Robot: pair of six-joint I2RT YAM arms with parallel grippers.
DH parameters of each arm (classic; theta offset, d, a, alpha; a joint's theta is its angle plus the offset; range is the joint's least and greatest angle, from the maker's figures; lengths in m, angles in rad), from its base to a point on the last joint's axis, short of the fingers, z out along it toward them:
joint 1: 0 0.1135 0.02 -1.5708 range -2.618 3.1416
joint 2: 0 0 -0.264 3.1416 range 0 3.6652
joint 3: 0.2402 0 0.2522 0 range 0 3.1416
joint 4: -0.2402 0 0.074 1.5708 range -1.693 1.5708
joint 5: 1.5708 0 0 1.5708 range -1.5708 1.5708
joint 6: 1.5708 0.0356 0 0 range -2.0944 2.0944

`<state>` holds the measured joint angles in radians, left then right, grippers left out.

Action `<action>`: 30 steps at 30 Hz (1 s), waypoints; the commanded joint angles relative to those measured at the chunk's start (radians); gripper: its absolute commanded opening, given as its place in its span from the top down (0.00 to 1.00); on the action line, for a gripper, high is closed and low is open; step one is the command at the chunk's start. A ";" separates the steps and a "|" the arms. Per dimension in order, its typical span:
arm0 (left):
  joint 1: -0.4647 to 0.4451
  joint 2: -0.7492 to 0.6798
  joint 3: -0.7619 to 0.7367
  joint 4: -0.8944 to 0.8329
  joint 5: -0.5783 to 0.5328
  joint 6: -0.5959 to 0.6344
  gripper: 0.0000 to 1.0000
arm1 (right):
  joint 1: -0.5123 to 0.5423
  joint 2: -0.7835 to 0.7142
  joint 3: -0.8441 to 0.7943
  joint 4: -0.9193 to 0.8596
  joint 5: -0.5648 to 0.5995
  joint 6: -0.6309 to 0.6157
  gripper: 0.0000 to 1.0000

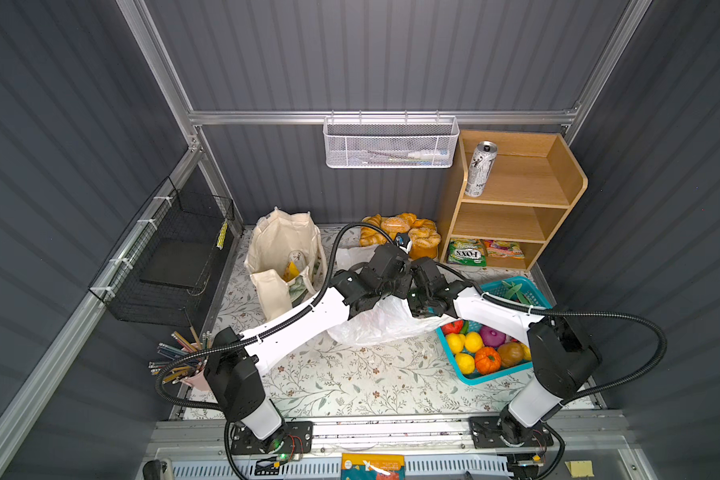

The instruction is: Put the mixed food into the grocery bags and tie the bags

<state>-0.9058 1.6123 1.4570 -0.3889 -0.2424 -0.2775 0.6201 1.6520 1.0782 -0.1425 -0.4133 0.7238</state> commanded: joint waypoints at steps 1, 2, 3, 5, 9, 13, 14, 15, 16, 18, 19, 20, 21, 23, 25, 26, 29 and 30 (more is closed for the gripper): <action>0.010 -0.022 -0.031 0.013 -0.031 -0.033 1.00 | -0.022 -0.079 0.009 -0.065 -0.035 -0.067 0.01; 0.010 -0.022 -0.033 0.009 -0.040 -0.033 1.00 | -0.030 -0.108 0.004 -0.094 -0.044 -0.086 0.01; 0.010 -0.023 -0.034 0.008 -0.044 -0.033 1.00 | -0.039 -0.142 -0.003 -0.131 -0.052 -0.106 0.01; 0.011 -0.024 -0.073 0.011 -0.050 -0.032 1.00 | -0.065 -0.224 -0.029 -0.192 -0.061 -0.140 0.01; 0.013 -0.022 -0.098 0.025 -0.051 -0.031 1.00 | -0.183 -0.445 -0.090 -0.338 -0.097 -0.165 0.02; 0.012 -0.019 -0.120 0.041 -0.046 -0.025 1.00 | -0.329 -0.665 -0.128 -0.477 -0.097 -0.188 0.02; 0.013 -0.019 -0.125 0.044 -0.046 -0.019 1.00 | -0.364 -0.700 -0.124 -0.531 -0.084 -0.208 0.02; 0.012 -0.020 -0.127 0.045 -0.049 -0.014 1.00 | -0.392 -0.732 -0.115 -0.598 -0.031 -0.225 0.02; 0.012 -0.023 -0.131 0.044 -0.053 -0.008 1.00 | -0.416 -0.756 -0.111 -0.640 0.036 -0.236 0.02; 0.012 -0.033 -0.143 0.048 -0.057 -0.001 1.00 | -0.478 -0.789 -0.098 -0.722 0.211 -0.252 0.01; 0.011 -0.038 -0.146 0.049 -0.053 0.004 1.00 | -0.505 -0.790 -0.088 -0.750 0.286 -0.252 0.01; 0.012 -0.043 -0.149 0.047 -0.049 0.009 1.00 | -0.528 -0.786 -0.079 -0.771 0.375 -0.254 0.01; 0.012 -0.048 -0.150 0.043 -0.045 0.013 1.00 | -0.548 -0.779 -0.073 -0.780 0.473 -0.251 0.01; 0.012 -0.059 -0.156 0.041 -0.043 0.019 1.00 | -0.584 -0.745 -0.059 -0.796 0.641 -0.244 0.01; 0.012 -0.074 -0.163 0.041 -0.041 0.025 1.00 | -0.618 -0.696 -0.051 -0.792 0.751 -0.246 0.01; 0.012 -0.079 -0.169 0.042 -0.042 0.025 1.00 | -0.640 -0.666 -0.041 -0.793 0.768 -0.249 0.01; 0.012 -0.099 -0.179 0.051 -0.042 0.031 1.00 | -0.686 -0.593 -0.030 -0.781 0.805 -0.274 0.01; 0.012 -0.103 -0.181 0.054 -0.040 0.032 1.00 | -0.700 -0.576 -0.033 -0.768 0.798 -0.287 0.01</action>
<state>-0.8951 1.5490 1.2881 -0.3359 -0.2798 -0.2699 -0.0528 1.0431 1.0233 -0.8902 0.2527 0.4755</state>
